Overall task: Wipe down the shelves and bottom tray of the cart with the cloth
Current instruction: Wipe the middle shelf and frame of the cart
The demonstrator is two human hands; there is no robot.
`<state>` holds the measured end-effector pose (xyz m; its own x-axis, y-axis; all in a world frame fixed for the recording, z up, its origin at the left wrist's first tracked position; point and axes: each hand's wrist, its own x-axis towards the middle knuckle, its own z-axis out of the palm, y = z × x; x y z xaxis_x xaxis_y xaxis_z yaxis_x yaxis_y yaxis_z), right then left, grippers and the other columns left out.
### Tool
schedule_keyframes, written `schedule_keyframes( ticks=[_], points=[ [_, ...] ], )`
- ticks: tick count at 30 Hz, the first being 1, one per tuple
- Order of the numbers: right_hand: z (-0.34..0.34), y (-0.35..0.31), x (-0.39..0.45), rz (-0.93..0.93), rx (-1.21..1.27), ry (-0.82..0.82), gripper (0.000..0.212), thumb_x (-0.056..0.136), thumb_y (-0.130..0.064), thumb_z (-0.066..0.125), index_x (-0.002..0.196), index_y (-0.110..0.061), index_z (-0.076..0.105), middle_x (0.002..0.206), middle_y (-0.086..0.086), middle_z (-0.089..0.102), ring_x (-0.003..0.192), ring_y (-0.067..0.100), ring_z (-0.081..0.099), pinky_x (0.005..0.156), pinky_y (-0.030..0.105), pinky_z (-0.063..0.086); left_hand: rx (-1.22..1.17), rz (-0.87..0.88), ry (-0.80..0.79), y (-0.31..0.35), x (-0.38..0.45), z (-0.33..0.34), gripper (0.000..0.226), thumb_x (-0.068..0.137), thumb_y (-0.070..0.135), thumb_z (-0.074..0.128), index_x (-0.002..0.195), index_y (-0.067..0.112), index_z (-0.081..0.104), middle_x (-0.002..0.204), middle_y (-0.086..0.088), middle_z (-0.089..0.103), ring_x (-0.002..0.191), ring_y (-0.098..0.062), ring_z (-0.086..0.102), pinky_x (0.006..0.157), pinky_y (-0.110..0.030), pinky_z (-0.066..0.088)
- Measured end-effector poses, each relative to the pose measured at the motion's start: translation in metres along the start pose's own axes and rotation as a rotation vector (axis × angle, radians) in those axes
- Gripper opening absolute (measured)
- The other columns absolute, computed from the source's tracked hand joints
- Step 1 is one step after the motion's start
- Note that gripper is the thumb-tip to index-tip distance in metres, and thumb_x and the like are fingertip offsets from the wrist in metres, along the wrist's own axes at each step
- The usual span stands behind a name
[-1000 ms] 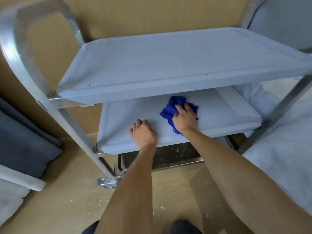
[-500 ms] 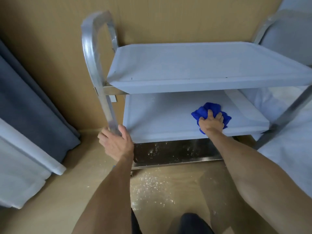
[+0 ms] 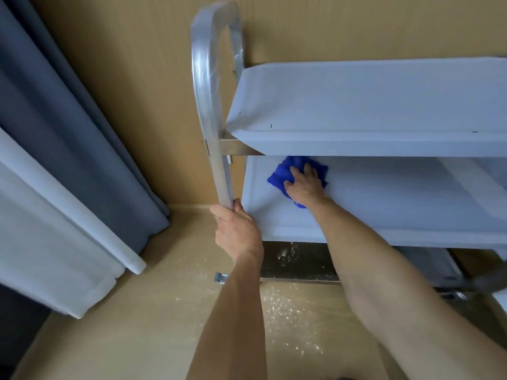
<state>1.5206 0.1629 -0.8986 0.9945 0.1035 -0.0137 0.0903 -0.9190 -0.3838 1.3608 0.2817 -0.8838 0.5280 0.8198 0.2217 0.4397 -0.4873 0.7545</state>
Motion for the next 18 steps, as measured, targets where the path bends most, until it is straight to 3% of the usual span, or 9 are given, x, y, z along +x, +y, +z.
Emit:
schedule_keyframes(
  ticks=[4, 6, 8, 12, 18],
  points=[
    [0.03, -0.067, -0.038, -0.259, 0.093, -0.033, 0.036, 0.091, -0.031, 0.055, 0.122, -0.014, 0.058, 0.132, 0.018, 0.047, 0.124, 0.035, 0.045, 0.099, 0.035, 0.038, 0.002, -0.012, -0.035, -0.003, 0.001, -0.004, 0.037, 0.102, 0.039, 0.04, 0.109, 0.002, 0.038, 0.096, -0.023, 0.065, 0.083, -0.044, 0.063, 0.063, -0.04, 0.036],
    [0.028, -0.069, -0.062, -0.308, 0.13, -0.045, 0.042, 0.089, -0.037, 0.06, 0.128, -0.019, 0.06, 0.139, 0.015, 0.047, 0.13, 0.033, 0.045, 0.102, 0.034, 0.038, -0.007, 0.002, -0.045, -0.003, 0.001, -0.007, 0.034, 0.102, 0.036, 0.039, 0.108, 0.003, 0.038, 0.095, -0.024, 0.065, 0.084, -0.044, 0.063, 0.065, -0.042, 0.041],
    [0.023, -0.053, -0.086, -0.325, 0.188, -0.04, 0.05, 0.089, -0.043, 0.065, 0.136, -0.025, 0.059, 0.151, 0.008, 0.042, 0.136, 0.027, 0.042, 0.107, 0.033, 0.036, -0.021, 0.033, -0.059, -0.003, -0.001, -0.01, 0.033, 0.102, 0.035, 0.037, 0.107, 0.003, 0.038, 0.094, -0.024, 0.065, 0.083, -0.044, 0.063, 0.067, -0.043, 0.043],
    [0.02, -0.032, -0.122, -0.305, 0.231, 0.041, 0.052, 0.087, -0.05, 0.066, 0.136, -0.032, 0.059, 0.149, 0.0, 0.046, 0.128, 0.028, 0.051, 0.099, 0.037, 0.045, -0.052, 0.01, -0.086, 0.001, -0.007, -0.018, 0.033, 0.101, 0.039, 0.035, 0.105, 0.006, 0.036, 0.096, -0.022, 0.064, 0.086, -0.042, 0.062, 0.071, -0.042, 0.042],
    [0.018, -0.03, -0.131, -0.251, 0.146, 0.001, 0.055, 0.093, -0.054, 0.056, 0.144, -0.034, 0.049, 0.156, 0.002, 0.036, 0.14, 0.027, 0.038, 0.111, 0.042, 0.038, -0.076, 0.082, -0.051, 0.002, 0.003, -0.03, 0.045, 0.085, 0.057, 0.045, 0.094, 0.013, 0.043, 0.1, -0.01, 0.054, 0.1, -0.031, 0.05, 0.079, -0.044, 0.044]
  ],
)
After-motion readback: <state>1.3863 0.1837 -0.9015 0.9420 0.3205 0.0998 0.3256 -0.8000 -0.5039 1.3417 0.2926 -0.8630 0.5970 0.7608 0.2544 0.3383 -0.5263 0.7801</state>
